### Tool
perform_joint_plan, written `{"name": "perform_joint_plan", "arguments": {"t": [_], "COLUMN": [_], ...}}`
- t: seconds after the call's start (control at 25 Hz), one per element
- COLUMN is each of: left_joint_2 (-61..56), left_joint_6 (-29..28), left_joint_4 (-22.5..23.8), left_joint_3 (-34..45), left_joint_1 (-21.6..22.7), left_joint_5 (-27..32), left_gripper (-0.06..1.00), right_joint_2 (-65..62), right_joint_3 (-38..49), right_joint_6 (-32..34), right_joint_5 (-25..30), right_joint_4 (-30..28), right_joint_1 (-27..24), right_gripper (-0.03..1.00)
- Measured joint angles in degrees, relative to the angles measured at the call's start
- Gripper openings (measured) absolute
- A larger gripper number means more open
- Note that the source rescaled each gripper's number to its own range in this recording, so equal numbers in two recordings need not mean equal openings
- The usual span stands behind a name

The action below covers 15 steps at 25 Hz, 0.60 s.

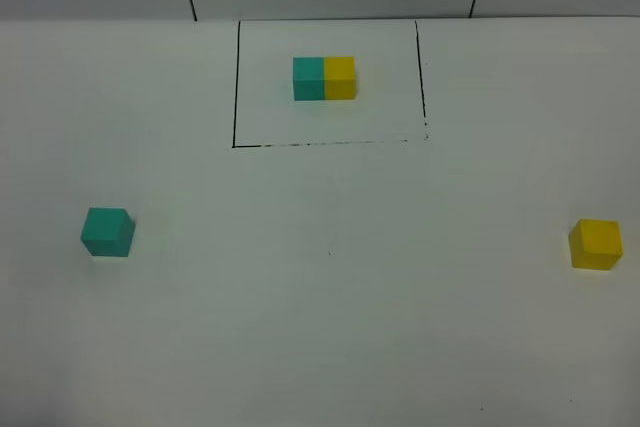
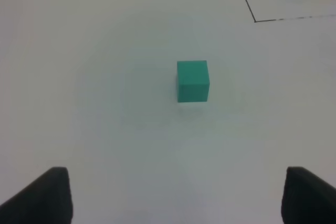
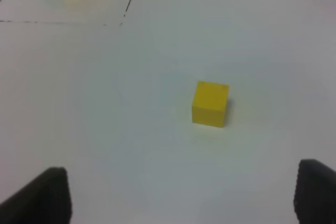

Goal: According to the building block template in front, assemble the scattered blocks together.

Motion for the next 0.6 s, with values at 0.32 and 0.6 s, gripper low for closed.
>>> {"name": "perform_joint_plan", "arguments": {"t": [0.32, 0.6], "left_joint_2": [0.0, 3.8], "left_joint_6": [0.0, -1.0], "left_joint_4": [0.0, 6.1], "left_joint_3": [0.0, -1.8], "left_joint_1": [0.0, 0.0], "left_joint_5": [0.0, -0.3], "left_gripper": [0.82, 0.82], "right_joint_2": [0.0, 0.0], "right_joint_3": [0.0, 0.0], "right_joint_6": [0.0, -0.1], "right_joint_5": [0.0, 0.0], "right_joint_4": [0.0, 0.0], "right_joint_1": [0.0, 0.0], "right_gripper": [0.9, 0.9]}}
